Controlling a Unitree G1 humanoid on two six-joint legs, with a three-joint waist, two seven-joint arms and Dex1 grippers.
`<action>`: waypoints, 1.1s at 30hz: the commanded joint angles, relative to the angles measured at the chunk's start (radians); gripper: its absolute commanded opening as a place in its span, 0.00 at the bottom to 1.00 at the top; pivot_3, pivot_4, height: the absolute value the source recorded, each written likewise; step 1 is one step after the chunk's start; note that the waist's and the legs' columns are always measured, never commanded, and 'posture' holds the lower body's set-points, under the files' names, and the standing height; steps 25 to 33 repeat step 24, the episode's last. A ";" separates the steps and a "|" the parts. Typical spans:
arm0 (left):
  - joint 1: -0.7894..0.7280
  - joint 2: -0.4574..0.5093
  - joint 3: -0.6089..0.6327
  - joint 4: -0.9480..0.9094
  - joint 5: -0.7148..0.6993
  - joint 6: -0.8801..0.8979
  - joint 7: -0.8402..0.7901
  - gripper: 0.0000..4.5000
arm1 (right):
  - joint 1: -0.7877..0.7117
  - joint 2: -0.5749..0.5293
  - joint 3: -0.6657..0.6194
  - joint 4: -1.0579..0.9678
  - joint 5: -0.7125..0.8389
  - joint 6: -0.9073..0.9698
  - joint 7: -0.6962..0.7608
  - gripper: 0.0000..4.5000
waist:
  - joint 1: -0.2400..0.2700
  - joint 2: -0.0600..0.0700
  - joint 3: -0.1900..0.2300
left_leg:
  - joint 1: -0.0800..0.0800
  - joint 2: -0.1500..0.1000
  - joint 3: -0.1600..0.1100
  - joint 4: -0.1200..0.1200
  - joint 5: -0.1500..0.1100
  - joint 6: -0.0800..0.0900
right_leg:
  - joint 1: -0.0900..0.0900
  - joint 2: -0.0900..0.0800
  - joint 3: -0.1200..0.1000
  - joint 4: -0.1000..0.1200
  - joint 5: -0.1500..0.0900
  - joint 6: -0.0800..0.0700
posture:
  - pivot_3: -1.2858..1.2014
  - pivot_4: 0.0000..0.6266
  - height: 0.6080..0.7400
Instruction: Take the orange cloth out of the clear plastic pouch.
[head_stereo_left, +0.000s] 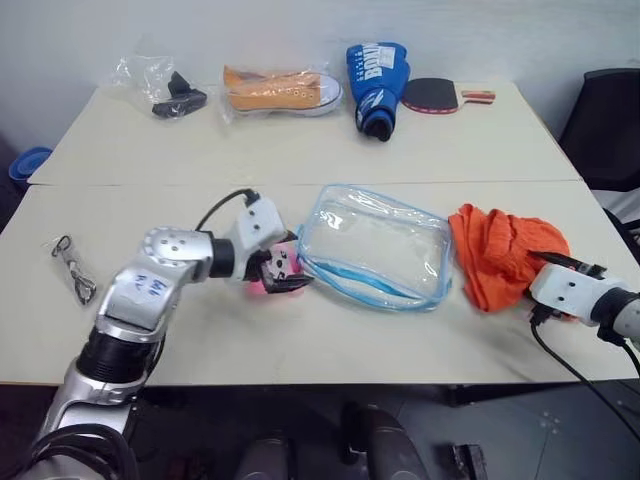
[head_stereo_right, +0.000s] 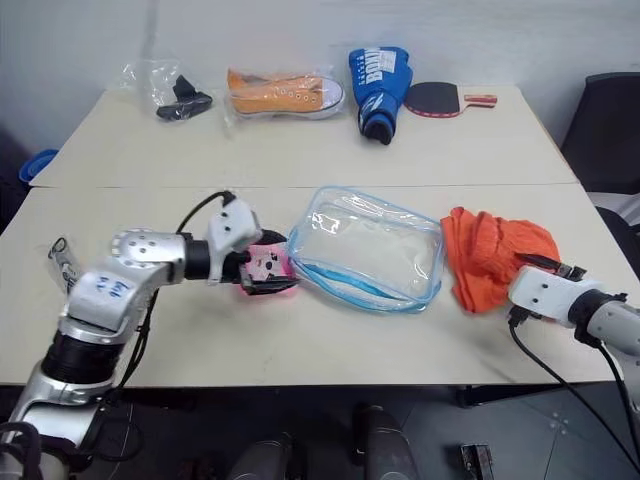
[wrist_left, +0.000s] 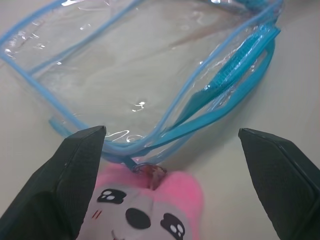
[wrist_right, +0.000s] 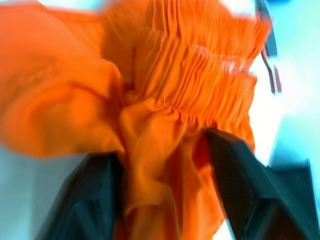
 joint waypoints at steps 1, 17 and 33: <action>-0.018 0.054 0.082 -0.013 -0.081 0.012 -0.059 1.00 | 0.068 -0.034 -0.062 -0.133 0.072 0.076 0.083 0.92 | 0.001 0.000 0.000 | 0.000 0.000 -0.001 0.000 0.000 0.000 | 0.000 0.000 0.000 0.000 0.000 0.000 | 0.52 0.24 1.00; 0.037 0.347 0.164 0.355 -0.091 -0.362 -0.408 1.00 | 0.408 -0.114 -0.735 -0.110 0.457 0.822 0.582 0.99 | 0.021 -0.001 0.001 | -0.001 0.001 -0.003 0.000 -0.003 0.004 | 0.001 0.001 -0.003 -0.003 -0.002 -0.002 | 0.52 0.24 1.00; 0.066 0.371 0.215 0.344 -0.160 -0.333 -0.473 1.00 | 0.359 -0.162 -0.787 0.117 0.450 0.805 0.632 0.99 | 0.021 -0.002 0.001 | -0.001 0.001 -0.001 0.000 -0.005 0.008 | 0.001 0.000 -0.002 -0.005 -0.002 0.000 | 0.52 0.24 1.00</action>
